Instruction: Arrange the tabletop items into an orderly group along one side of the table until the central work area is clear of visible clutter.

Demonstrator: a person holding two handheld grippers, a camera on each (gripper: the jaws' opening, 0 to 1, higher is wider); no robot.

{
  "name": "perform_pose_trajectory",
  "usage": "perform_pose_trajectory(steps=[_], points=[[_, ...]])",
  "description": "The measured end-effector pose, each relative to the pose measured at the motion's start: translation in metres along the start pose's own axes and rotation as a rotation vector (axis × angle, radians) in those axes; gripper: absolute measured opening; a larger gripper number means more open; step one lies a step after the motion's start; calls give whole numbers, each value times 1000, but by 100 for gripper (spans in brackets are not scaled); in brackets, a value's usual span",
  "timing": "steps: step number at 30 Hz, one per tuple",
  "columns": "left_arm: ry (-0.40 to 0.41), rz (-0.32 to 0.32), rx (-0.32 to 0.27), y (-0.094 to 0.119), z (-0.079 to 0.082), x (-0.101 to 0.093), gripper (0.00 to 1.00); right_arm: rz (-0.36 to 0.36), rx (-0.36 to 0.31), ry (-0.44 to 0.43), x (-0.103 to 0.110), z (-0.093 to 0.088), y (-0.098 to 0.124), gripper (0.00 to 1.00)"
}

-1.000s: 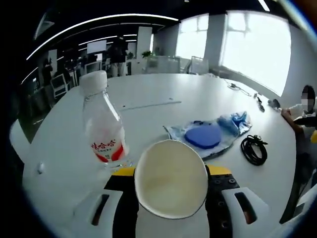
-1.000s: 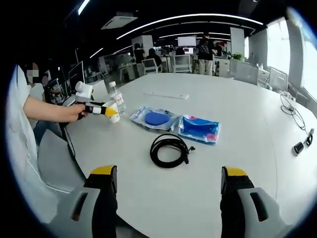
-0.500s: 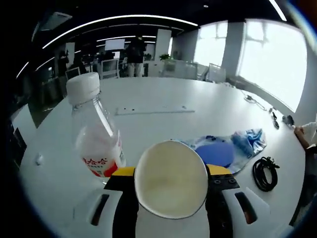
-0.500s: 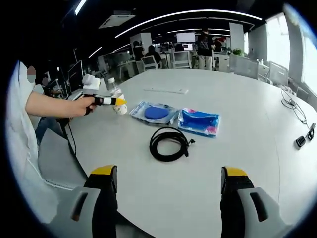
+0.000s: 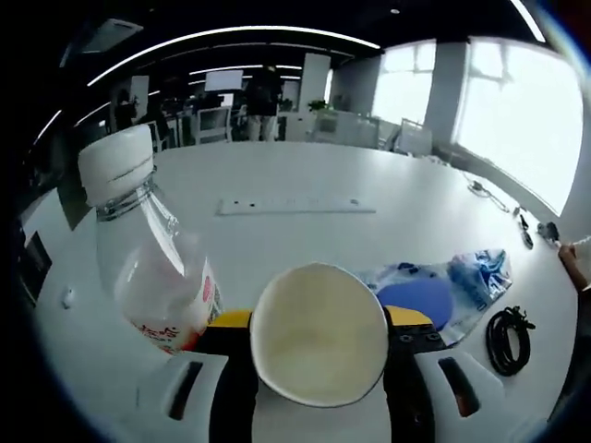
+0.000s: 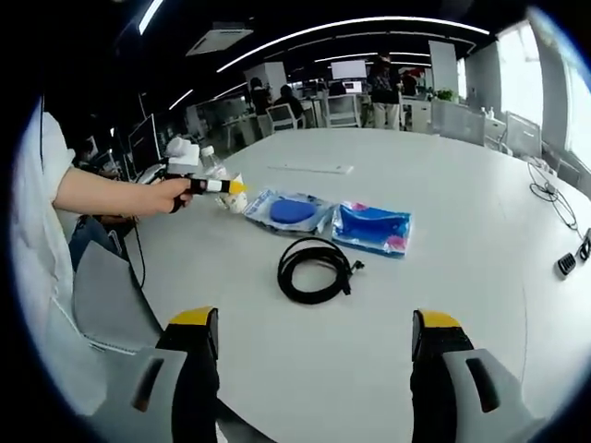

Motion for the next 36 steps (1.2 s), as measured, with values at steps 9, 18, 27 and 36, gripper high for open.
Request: perform_pose_trajectory(steps=[9,18,27,36], points=[[13,16,3,-11,0,2,50,2,16,-10,-1,-8,-1,85],[13,33,13,-19,-2,6,50,2,27,-24,1,-13,-1,84],[16,43,5,-23,-1,11,52,16,35,-31,6,-15,-7,83],[23,42,15,-24,-2,9,55,37,35,-26,10,-12,-15,83]])
Point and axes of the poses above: the point that each gripper's makers call its tool centre point, and the gripper's own axes: y roughly backward along the fingers, x roughly to its left, z roughly out of its top, the point moved 7 cm from there along y, roughly backward along the fingers, and after that the axes turned 5 degrees about -x, right-handed, at the moved point
